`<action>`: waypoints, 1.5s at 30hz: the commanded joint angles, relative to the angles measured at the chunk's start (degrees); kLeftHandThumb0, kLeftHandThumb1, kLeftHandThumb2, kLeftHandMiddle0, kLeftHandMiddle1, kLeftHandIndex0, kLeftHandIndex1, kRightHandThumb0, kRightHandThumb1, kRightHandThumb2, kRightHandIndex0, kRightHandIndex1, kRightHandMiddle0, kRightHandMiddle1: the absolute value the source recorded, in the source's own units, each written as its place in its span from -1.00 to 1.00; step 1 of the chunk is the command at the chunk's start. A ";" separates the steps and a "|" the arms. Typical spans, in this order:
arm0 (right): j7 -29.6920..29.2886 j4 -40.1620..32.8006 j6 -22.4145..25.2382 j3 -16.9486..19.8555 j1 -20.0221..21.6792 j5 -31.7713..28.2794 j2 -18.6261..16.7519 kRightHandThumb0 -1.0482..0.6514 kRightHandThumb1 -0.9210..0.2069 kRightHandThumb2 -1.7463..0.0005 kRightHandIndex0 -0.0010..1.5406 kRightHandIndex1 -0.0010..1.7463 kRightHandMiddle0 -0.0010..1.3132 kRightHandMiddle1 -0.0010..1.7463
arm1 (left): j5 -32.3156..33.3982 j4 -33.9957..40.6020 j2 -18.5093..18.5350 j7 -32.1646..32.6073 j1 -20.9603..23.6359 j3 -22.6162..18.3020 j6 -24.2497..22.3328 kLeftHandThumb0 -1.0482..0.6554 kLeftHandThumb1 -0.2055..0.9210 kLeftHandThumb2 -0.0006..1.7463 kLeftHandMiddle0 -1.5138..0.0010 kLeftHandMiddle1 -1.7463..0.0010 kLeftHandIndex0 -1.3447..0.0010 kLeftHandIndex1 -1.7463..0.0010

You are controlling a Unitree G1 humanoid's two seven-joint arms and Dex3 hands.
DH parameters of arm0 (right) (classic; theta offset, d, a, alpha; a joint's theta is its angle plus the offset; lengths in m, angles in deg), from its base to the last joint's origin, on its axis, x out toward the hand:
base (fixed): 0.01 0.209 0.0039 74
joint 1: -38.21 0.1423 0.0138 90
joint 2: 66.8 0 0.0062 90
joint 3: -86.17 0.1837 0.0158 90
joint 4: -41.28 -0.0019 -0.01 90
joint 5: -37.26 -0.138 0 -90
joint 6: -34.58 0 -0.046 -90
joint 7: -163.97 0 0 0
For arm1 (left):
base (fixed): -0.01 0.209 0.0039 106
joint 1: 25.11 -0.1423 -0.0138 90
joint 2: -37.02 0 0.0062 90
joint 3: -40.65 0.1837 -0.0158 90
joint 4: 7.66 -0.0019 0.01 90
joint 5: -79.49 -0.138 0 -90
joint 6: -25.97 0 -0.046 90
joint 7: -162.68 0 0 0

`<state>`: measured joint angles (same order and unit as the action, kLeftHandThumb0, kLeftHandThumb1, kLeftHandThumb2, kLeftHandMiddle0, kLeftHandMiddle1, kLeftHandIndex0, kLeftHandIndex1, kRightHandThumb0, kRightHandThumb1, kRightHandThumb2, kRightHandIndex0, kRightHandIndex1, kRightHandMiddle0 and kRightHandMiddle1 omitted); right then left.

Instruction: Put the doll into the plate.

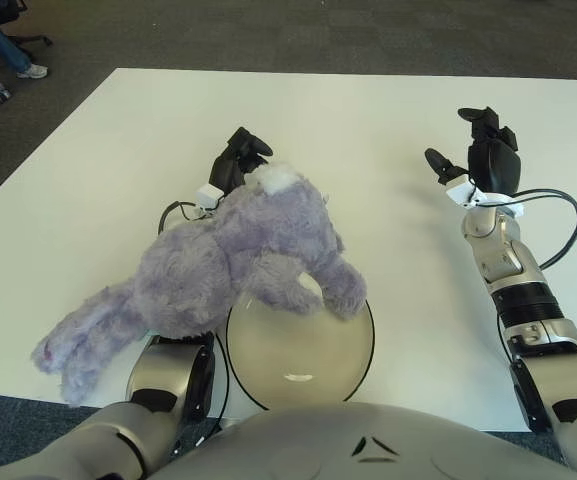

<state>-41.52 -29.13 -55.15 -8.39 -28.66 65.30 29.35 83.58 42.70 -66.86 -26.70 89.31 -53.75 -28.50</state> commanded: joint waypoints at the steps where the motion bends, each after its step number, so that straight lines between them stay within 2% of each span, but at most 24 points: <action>1: 3.27 -1.28 1.47 2.87 -0.81 -4.61 -1.90 -0.83 -1.00 0.14 -0.87 -0.02 -1.00 -0.01 | -0.93 -3.34 0.83 1.04 -3.92 -0.55 0.26 0.22 -0.05 0.50 0.35 -1.00 0.29 -1.00; 7: 7.15 -3.85 2.49 5.94 -2.33 -9.91 -3.97 -0.81 -1.00 0.16 -0.86 0.12 -1.00 -0.07 | -1.11 -3.37 0.95 2.00 -3.77 -0.70 -0.31 0.22 -0.06 0.51 0.34 -1.00 0.28 -1.00; 11: 8.40 -6.49 2.33 7.87 -5.55 -13.00 -5.77 -0.77 -1.00 0.20 -0.87 0.16 -1.00 -0.11 | -0.81 -3.17 0.92 2.07 -3.76 -0.79 -0.90 0.22 -0.07 0.52 0.34 -1.00 0.28 -1.00; 15: 9.10 -8.51 2.06 8.50 -8.52 -14.27 -7.15 -0.74 -1.00 0.25 -0.88 0.18 -1.00 -0.14 | -0.83 -3.15 0.94 2.30 -3.70 -1.00 -0.90 0.22 -0.07 0.52 0.34 -1.00 0.27 -1.00; 21: 10.64 -9.65 2.41 9.43 -9.90 -16.22 -8.67 -0.68 -1.00 0.30 -0.85 0.29 -1.00 -0.12 | -0.94 -3.03 1.00 2.78 -3.59 -1.09 -1.15 0.22 -0.08 0.53 0.33 -1.00 0.27 -1.00; 26: 12.69 -4.35 -1.48 11.27 -10.25 -20.52 -10.22 -0.60 -1.00 0.32 -0.75 0.46 -1.00 -0.05 | -1.04 -3.38 1.20 2.89 -3.45 -1.18 -1.24 0.22 -0.09 0.53 0.33 -1.00 0.27 -1.00; 30: 15.45 -0.59 -4.23 12.85 -9.55 -24.36 -10.65 -0.57 -1.00 0.33 -0.71 0.45 -1.00 -0.07 | -0.91 -3.52 1.27 2.75 -3.42 -1.27 -1.10 0.22 -0.09 0.53 0.33 -1.00 0.27 -1.00; 33: 18.32 0.90 -6.09 14.20 -9.35 -27.99 -11.20 -0.53 -1.00 0.35 -0.63 0.55 -1.00 -0.04 | -0.75 -3.45 1.35 2.60 -3.47 -1.40 -0.99 0.22 -0.09 0.53 0.33 -1.00 0.27 -1.00; 38: 21.63 3.17 -9.41 15.83 -9.12 -31.91 -11.79 -0.49 -0.97 0.33 -0.59 0.26 -1.00 0.07 | -0.65 -3.15 1.42 2.59 -3.53 -1.54 -1.14 0.22 -0.08 0.53 0.33 -1.00 0.27 -1.00; 45: 23.89 4.01 -10.61 17.24 -9.87 -35.03 -12.70 -0.48 -0.94 0.31 -0.60 0.11 -1.00 0.19 | -0.53 -2.95 1.46 2.57 -3.47 -1.70 -1.45 0.22 -0.08 0.53 0.33 -1.00 0.27 -1.00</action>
<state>-18.80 -26.57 -66.07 8.33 -37.34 31.92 18.18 83.58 41.87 -66.08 -24.50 89.66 -55.17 -29.54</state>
